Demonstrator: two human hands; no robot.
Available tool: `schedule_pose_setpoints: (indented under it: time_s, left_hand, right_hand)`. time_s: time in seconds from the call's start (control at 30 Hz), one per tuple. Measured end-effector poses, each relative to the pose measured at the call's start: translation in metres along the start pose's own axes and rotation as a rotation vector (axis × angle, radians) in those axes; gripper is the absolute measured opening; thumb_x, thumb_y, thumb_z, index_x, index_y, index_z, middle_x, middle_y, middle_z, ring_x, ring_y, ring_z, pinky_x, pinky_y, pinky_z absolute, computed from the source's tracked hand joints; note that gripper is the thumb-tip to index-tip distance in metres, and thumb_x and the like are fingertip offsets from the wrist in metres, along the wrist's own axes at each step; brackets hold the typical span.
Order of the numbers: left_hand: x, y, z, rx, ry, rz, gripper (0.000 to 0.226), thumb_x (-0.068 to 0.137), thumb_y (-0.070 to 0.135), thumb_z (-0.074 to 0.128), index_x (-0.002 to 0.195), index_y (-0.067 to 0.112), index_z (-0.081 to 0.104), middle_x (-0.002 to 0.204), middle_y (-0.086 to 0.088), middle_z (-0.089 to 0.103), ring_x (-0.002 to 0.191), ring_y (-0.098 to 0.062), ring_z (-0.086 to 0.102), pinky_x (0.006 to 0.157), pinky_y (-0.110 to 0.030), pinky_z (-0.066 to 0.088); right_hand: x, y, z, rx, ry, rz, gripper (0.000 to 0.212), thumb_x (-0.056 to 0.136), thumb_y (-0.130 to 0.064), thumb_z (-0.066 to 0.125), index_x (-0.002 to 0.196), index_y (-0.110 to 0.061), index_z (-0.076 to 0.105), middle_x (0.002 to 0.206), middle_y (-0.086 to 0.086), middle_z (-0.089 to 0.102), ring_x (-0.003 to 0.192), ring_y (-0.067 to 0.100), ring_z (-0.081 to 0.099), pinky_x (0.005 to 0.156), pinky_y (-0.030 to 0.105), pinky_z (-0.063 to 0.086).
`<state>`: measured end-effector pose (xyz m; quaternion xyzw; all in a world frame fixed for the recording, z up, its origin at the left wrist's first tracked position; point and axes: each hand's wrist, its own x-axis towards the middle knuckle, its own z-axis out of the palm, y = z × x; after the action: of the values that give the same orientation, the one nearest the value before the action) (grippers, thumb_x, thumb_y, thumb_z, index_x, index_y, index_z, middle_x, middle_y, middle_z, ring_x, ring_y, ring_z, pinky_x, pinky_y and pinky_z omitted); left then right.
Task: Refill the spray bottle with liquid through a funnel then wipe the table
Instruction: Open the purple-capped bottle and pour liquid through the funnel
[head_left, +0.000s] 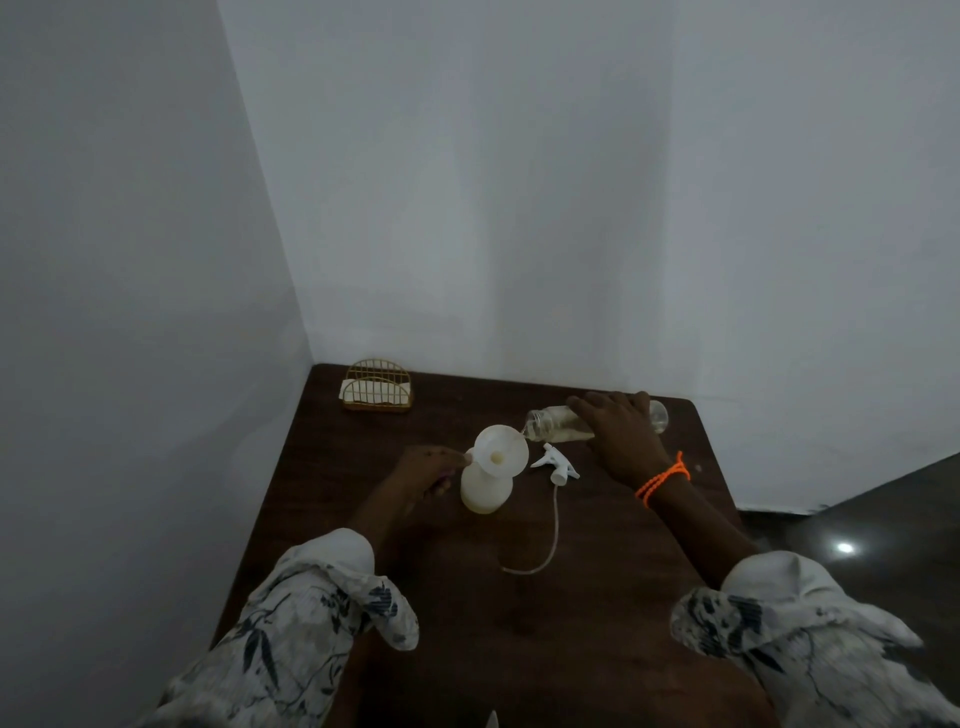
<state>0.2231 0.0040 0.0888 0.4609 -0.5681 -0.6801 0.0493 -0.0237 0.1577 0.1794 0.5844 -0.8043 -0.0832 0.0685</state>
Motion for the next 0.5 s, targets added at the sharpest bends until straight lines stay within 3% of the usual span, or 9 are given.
schedule_pose_setpoints:
  time_s: [0.5]
  left_hand:
    - [-0.0026,-0.0027,-0.0015,-0.007,-0.002,0.027,0.020,0.091,0.026,0.073,0.106,0.013,0.075,0.073,-0.007,0.061,0.058,-0.014,0.051,0.050,-0.024,0.043]
  right_hand:
    - [-0.0054,-0.0038,-0.0011,-0.007,0.003,-0.003,0.056,0.078,-0.019,0.073,0.131,-0.027,0.057,0.120,0.001,0.067,0.103,0.028,0.063,0.087,0.045,0.034]
